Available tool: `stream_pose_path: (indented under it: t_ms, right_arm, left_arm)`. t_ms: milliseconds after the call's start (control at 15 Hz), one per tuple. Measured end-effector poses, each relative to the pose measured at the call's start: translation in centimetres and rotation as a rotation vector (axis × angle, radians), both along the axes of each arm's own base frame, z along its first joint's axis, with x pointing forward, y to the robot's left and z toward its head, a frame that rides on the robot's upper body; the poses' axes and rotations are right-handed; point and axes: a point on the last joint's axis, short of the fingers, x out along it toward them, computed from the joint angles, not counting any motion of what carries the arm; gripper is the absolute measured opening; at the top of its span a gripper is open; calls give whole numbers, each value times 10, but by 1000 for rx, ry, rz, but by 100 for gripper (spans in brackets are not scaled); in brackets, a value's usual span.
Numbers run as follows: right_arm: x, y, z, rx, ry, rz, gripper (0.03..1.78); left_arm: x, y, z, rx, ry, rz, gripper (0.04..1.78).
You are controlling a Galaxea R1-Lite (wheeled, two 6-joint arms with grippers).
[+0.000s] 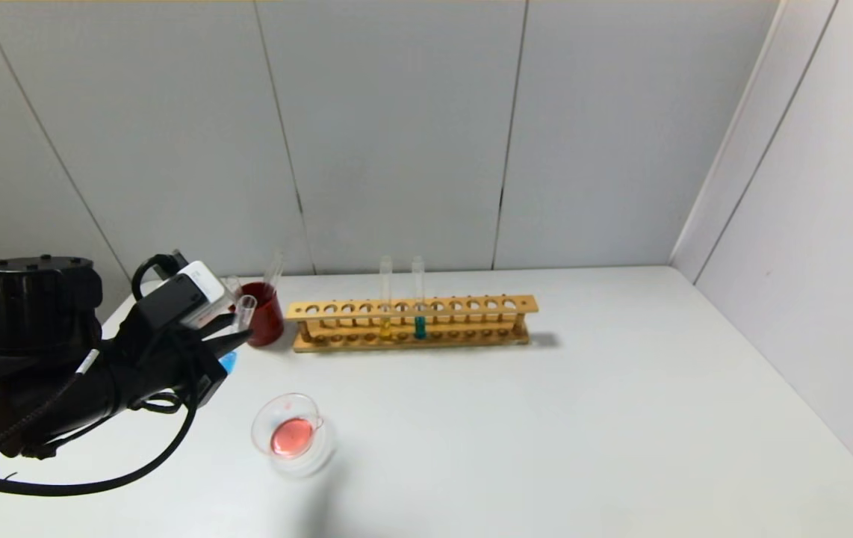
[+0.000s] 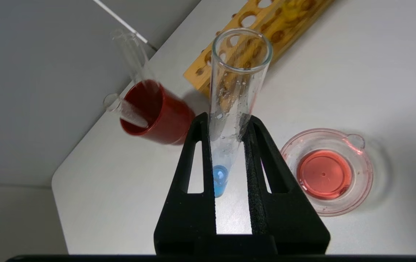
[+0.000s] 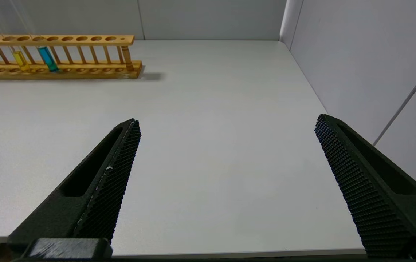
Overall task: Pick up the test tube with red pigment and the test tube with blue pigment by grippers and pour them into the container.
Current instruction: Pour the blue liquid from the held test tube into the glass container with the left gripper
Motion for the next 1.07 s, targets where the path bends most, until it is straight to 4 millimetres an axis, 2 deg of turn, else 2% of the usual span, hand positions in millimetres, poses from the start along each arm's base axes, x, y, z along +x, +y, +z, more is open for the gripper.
stream_pose_path:
  t_ms: [267,667,1067]
  right_arm:
    - [0,0,0,0,0,0,175]
    - [0,0,0,0,0,0,175]
    - [0,0,0,0,0,0,175]
  left_arm:
    - [-2,9,-9,54,-3,-178,30]
    - [4,20,-23,235,-26,-218,30]
    - [1,26,-27,397,-48,-278,30]
